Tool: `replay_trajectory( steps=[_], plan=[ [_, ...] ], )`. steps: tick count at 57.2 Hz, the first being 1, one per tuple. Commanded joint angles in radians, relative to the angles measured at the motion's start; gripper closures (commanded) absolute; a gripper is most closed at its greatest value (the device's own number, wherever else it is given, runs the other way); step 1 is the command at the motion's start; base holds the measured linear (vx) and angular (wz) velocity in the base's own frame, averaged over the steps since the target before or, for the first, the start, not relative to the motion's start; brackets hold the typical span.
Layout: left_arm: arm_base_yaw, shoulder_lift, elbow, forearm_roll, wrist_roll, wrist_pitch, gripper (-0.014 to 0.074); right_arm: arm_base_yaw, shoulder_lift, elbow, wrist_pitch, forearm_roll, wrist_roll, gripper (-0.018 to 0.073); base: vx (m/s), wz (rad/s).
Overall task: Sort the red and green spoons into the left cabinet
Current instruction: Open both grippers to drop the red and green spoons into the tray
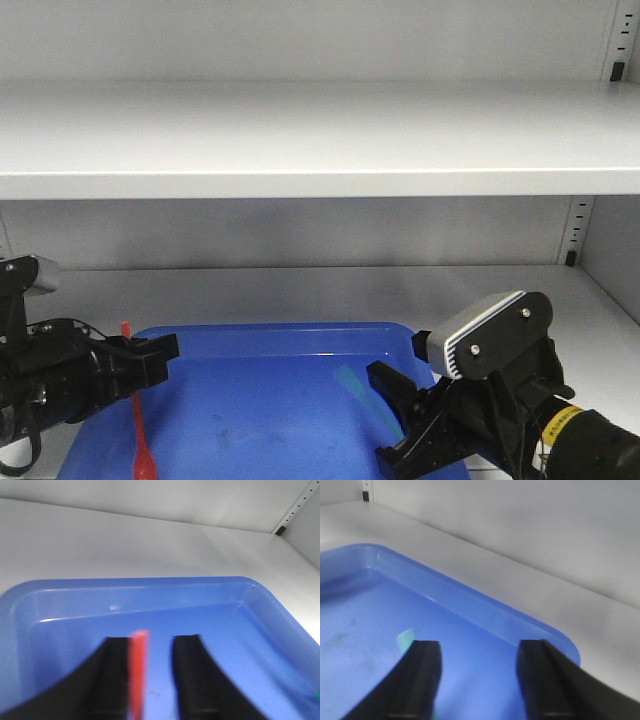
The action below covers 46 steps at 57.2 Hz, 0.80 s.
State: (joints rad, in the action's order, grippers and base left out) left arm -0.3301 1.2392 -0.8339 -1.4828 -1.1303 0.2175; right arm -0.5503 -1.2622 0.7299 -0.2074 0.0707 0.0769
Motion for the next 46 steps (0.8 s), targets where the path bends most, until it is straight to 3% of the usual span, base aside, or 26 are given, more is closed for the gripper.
replay_trajectory(
  steps=[1, 8, 15, 20, 29, 34, 38, 46],
  plan=[
    [-0.009, -0.021, -0.037, -0.02, -0.035, -0.003, 0.0045, 0.0, 0.013, 0.036, -0.079, -0.002, 0.002, 0.0074, 0.0, 0.0],
    [-0.009, -0.021, -0.037, -0.02, -0.119, 0.034, -0.0072, 0.0, 0.012, 0.036, -0.079, -0.002, 0.002, 0.0072, 0.0, 0.0],
    [-0.009, -0.021, -0.037, -0.021, -0.149, 0.032, -0.0084, 0.0, 0.012, 0.036, -0.079, -0.001, 0.002, 0.0072, 0.0, 0.0],
    [-0.009, -0.021, -0.037, -0.02, -0.221, 0.056, -0.0071, 0.0, 0.012, 0.036, -0.079, -0.001, 0.002, 0.0072, 0.0, 0.0],
    [-0.009, -0.021, -0.037, -0.017, -0.534, 0.137, -0.0015, 0.0, 0.012, 0.036, -0.079, -0.001, 0.002, 0.0072, 0.0, 0.0],
    [-0.009, -0.021, -0.037, -0.022, -0.663, 0.166, 0.0023, 0.0, 0.012, 0.036, -0.079, -0.001, 0.002, 0.0072, 0.0, 0.0],
    [-0.009, -0.021, -0.037, -0.053, -0.677, 0.163, 0.0052, 0.0, 0.012, 0.036, -0.079, -0.001, 0.002, 0.0072, 0.0, 0.0],
    [-0.009, -0.021, -0.036, -0.288, -0.536, 0.156, 0.0099, 0.0, 0.012, 0.036, -0.075, -0.001, 0.002, 0.0072, 0.0, 0.0]
  ],
)
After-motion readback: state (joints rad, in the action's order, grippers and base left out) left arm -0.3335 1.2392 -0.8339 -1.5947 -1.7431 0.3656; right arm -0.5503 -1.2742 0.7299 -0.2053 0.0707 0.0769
